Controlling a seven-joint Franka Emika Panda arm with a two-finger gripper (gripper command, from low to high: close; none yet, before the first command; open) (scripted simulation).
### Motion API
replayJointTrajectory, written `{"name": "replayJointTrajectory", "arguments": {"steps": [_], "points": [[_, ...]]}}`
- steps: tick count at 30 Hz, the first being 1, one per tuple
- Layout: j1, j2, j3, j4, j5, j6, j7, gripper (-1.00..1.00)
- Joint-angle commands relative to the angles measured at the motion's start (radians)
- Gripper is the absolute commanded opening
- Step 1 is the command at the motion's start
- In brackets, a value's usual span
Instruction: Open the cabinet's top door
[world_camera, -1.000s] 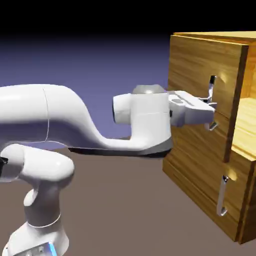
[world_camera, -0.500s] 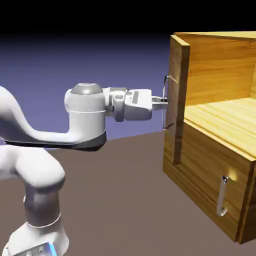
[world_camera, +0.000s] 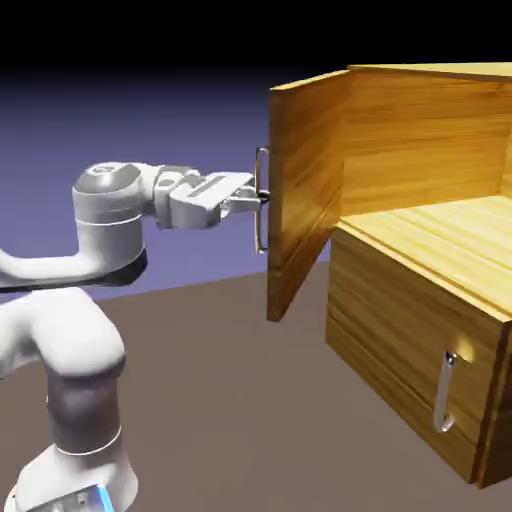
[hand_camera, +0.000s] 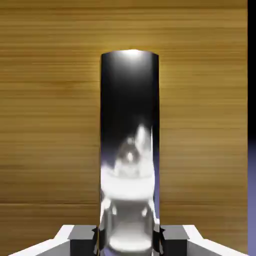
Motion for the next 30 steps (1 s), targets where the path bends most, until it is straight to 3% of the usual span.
{"name": "replayJointTrajectory", "arguments": {"steps": [1, 16, 30], "points": [[0.009, -0.005, 0.036, 0.0, 0.039, -0.027, -0.005, -1.0], [0.037, 0.135, 0.58, 0.181, 0.554, -0.446, 0.015, -1.0], [-0.346, 0.343, 1.024, 0.663, 0.868, -0.866, 0.045, -1.0]]}}
